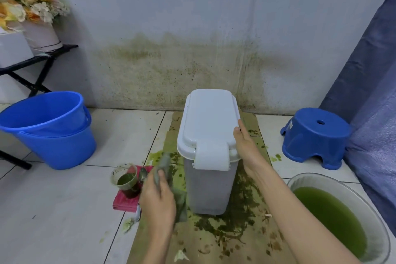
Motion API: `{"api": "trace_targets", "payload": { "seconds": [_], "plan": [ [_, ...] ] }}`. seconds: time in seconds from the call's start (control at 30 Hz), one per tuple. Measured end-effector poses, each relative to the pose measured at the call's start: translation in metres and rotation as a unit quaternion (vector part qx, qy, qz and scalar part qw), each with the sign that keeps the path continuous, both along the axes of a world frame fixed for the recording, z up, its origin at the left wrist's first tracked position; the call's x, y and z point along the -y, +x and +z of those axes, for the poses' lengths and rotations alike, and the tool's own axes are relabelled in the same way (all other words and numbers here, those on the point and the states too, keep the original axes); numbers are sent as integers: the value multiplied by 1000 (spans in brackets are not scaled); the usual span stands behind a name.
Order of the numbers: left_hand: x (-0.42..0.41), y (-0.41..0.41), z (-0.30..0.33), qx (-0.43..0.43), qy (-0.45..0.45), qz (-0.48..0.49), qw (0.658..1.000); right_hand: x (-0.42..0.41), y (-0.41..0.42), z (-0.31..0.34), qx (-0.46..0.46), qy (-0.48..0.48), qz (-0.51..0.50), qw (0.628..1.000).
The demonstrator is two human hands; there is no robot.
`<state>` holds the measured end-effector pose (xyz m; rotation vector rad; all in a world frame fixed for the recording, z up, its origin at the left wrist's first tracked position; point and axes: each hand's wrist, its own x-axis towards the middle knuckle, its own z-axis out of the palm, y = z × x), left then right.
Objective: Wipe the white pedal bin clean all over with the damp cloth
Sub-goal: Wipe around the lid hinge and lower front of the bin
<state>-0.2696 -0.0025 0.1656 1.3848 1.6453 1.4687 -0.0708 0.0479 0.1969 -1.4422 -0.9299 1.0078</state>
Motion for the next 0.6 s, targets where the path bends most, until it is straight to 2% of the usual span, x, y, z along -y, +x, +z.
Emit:
{"api": "trace_targets", "payload": {
  "seconds": [0.07, 0.17, 0.23, 0.33, 0.47, 0.53, 0.6],
  "plan": [
    [-15, -5, 17, 5, 27, 18, 999, -2, -2, 0, 5, 7, -12, 1000],
    [-37, 17, 28, -38, 71, -95, 992, -6, -4, -4, 30, 10, -24, 999],
    [-37, 33, 20, -100, 95, -150, 979, -10, -2, -8, 54, 6, -30, 998],
    [-22, 30, -4, -156, 136, -134, 969, -15, -2, -13, 102, 7, -44, 994],
    [-6, 4, -25, -196, 64, -133, 969, -16, -5, -14, 120, 15, -69, 990],
    [-7, 2, -20, -178, 49, -102, 978, -14, -4, -14, 113, 16, -65, 991],
    [-12, 8, -4, -177, 74, -59, 980, -11, -3, -12, 107, 14, -59, 992]
  ]
}}
